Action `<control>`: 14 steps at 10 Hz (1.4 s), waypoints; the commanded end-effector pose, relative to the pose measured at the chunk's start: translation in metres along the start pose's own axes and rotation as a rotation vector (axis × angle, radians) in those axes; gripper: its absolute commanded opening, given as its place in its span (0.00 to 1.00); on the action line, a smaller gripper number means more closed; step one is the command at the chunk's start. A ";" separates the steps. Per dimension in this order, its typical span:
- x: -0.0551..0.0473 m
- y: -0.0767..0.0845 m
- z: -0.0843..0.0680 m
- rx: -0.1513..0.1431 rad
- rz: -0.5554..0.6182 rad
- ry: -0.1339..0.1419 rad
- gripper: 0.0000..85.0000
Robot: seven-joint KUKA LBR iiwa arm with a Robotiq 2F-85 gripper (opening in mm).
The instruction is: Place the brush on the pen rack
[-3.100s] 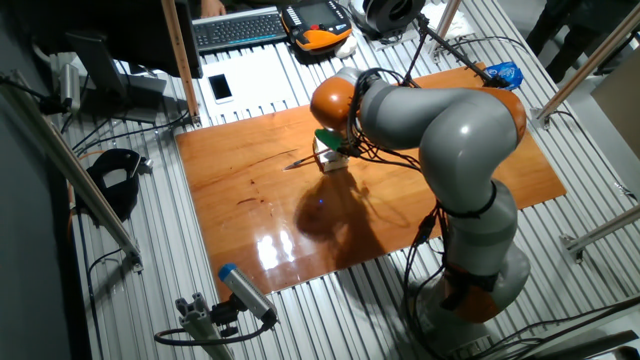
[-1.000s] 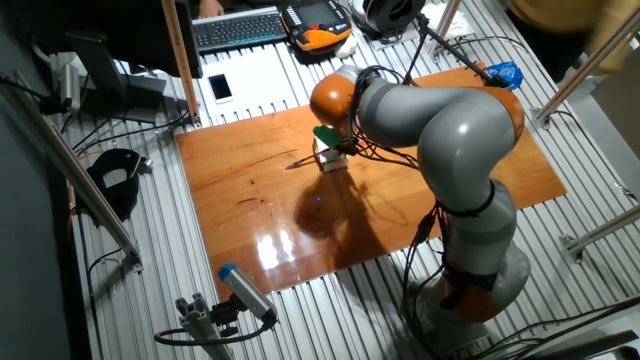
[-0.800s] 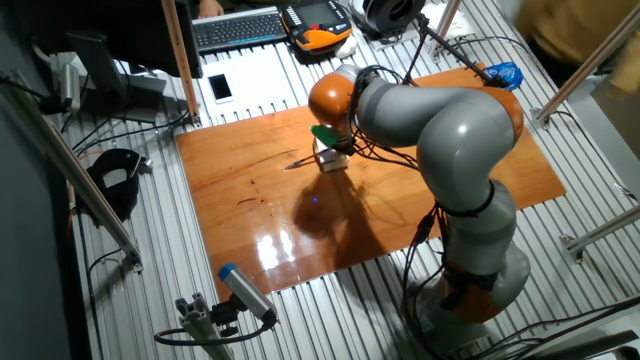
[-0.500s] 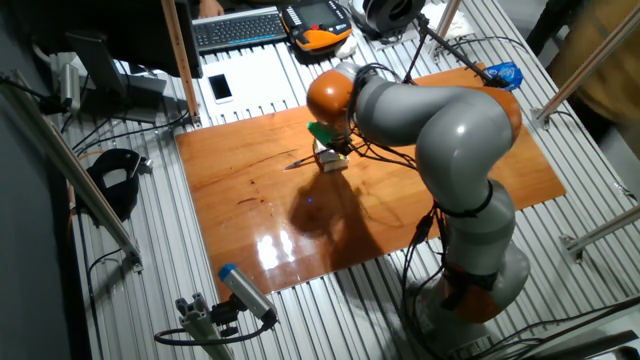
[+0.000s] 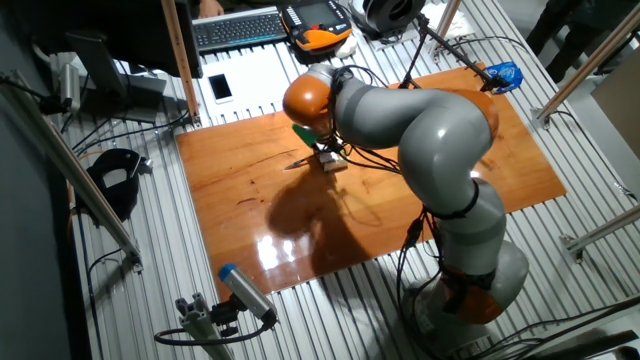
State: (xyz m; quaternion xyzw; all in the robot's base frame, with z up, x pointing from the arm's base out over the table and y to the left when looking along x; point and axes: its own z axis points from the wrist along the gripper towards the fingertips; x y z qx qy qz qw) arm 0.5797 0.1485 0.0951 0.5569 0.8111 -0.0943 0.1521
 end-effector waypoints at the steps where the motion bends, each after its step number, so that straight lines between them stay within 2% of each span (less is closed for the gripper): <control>1: 0.000 0.001 0.001 0.000 0.003 -0.004 0.00; 4: 0.001 0.002 0.000 0.007 0.021 -0.055 0.00; 6: 0.003 0.003 -0.001 -0.002 0.057 -0.064 0.00; 7: 0.003 0.003 -0.002 -0.014 0.085 -0.056 0.00; 9: 0.003 0.002 -0.002 -0.017 0.109 -0.014 0.00; 10: 0.003 0.002 -0.002 -0.015 0.118 -0.008 0.00; 13: 0.002 0.002 -0.002 -0.005 0.091 -0.064 0.00; 14: 0.002 0.002 -0.002 -0.003 0.082 -0.070 0.00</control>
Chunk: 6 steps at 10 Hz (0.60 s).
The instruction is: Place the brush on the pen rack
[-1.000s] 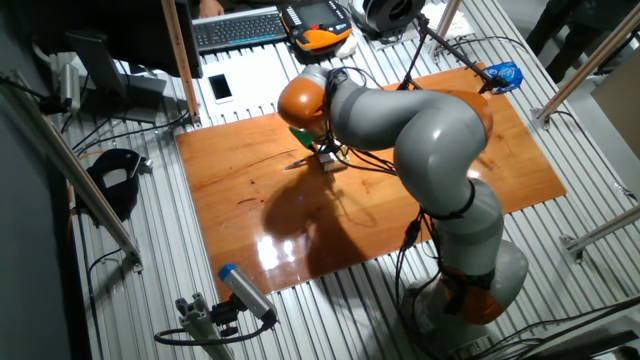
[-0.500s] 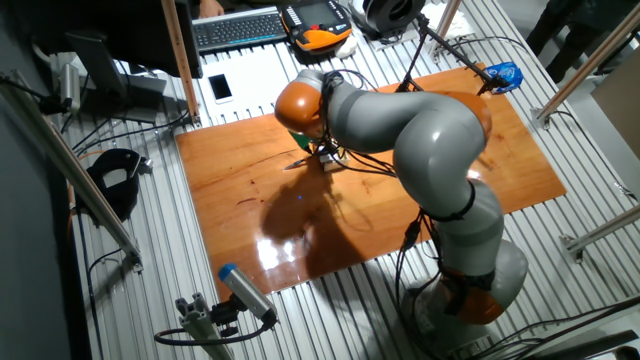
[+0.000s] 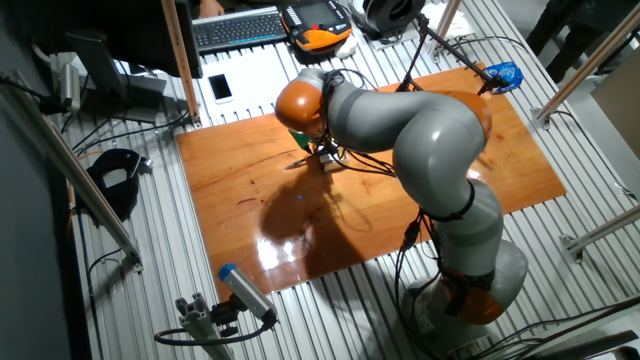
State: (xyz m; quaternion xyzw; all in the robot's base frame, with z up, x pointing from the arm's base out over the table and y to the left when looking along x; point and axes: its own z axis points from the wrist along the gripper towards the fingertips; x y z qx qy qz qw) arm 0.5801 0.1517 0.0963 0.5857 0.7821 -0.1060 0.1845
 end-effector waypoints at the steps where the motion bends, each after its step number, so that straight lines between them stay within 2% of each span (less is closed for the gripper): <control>1: 0.000 0.000 0.000 0.000 -0.004 -0.002 0.00; 2: 0.000 0.000 0.000 0.001 -0.009 -0.010 0.00; 3: 0.000 0.000 0.000 0.003 -0.009 -0.020 0.20; 6: 0.000 0.000 0.000 0.009 -0.010 -0.035 0.20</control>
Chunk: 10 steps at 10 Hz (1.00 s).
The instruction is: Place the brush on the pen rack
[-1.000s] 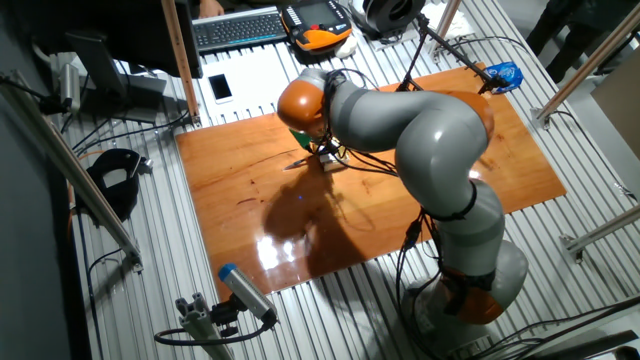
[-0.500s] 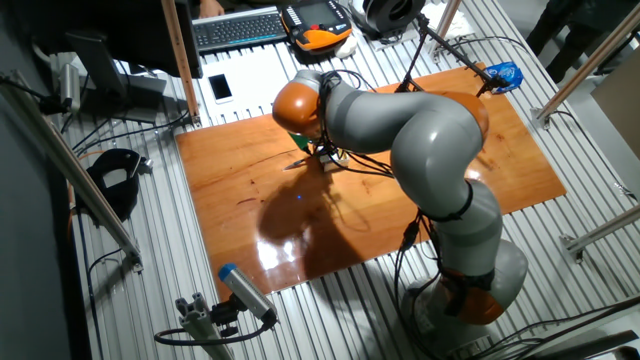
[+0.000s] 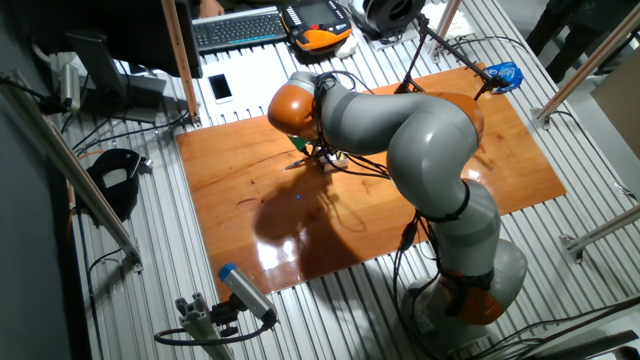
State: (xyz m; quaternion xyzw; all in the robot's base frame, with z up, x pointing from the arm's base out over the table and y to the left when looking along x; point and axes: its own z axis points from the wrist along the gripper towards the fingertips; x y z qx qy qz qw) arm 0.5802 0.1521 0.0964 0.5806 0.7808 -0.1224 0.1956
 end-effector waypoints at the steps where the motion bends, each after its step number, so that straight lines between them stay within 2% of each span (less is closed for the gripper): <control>1: 0.000 0.000 0.000 0.000 0.001 -0.004 0.20; 2: 0.000 0.000 0.000 0.000 -0.001 -0.012 0.20; 3: 0.001 0.000 0.000 0.001 0.003 -0.028 0.40; 8: 0.005 0.001 0.003 -0.008 0.021 -0.020 0.40; 10: 0.009 0.000 0.005 -0.008 0.033 -0.031 0.40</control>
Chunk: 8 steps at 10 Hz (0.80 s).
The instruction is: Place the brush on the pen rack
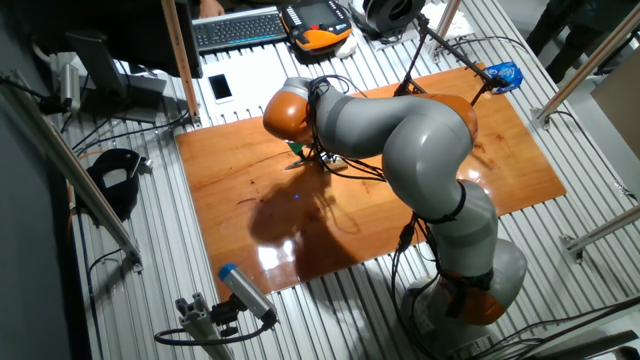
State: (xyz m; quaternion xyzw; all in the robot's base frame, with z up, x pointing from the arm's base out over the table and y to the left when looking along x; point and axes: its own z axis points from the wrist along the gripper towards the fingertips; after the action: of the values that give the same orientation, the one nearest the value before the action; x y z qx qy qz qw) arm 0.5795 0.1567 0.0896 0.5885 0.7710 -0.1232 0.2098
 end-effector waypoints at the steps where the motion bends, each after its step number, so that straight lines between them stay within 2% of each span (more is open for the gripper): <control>1: 0.002 -0.001 0.001 0.000 0.006 -0.007 0.40; 6: 0.004 -0.004 0.008 -0.002 0.000 0.011 0.40; 8: 0.006 -0.006 0.014 -0.008 -0.005 0.003 0.40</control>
State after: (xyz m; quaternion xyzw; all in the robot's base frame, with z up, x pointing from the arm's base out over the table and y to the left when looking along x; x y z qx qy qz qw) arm 0.5757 0.1534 0.0736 0.5857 0.7735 -0.1196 0.2105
